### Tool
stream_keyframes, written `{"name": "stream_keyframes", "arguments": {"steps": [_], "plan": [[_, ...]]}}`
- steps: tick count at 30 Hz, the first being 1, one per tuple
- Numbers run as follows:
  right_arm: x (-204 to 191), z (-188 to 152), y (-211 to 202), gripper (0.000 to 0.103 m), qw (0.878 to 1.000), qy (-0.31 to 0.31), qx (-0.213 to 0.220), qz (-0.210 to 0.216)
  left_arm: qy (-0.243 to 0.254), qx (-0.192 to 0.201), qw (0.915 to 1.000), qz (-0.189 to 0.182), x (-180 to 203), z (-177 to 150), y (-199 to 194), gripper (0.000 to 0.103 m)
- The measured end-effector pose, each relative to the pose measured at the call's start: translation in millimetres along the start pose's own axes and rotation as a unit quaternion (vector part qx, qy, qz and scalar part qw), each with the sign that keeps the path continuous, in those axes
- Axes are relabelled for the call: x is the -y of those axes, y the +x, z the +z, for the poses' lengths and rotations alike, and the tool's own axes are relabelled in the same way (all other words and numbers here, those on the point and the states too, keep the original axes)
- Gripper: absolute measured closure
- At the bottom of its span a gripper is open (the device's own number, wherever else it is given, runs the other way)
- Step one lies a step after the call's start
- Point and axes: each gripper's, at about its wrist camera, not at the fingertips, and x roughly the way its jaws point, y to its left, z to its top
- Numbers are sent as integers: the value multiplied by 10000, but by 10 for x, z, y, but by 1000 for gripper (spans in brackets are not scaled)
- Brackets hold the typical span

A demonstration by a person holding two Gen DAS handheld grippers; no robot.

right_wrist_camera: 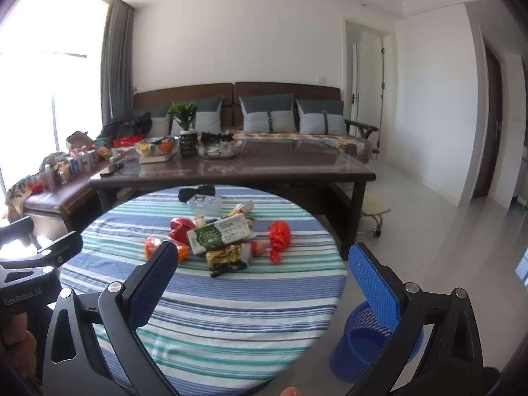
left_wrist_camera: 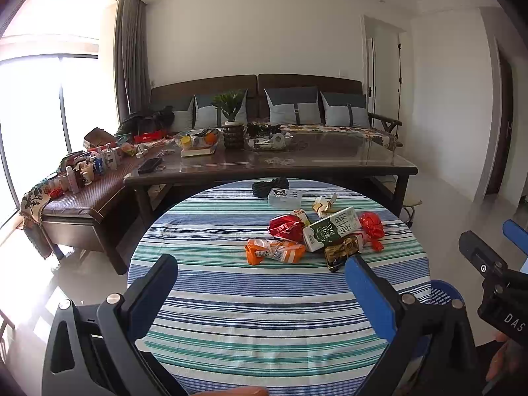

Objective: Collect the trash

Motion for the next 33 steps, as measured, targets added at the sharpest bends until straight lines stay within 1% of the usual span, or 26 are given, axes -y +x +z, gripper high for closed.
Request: {"name": "stream_keyframes", "arguments": {"steps": [33], "plan": [[-34, 3, 22, 0, 10000, -62, -30, -35, 110, -54, 9998, 141, -6, -17, 40, 0]]}}
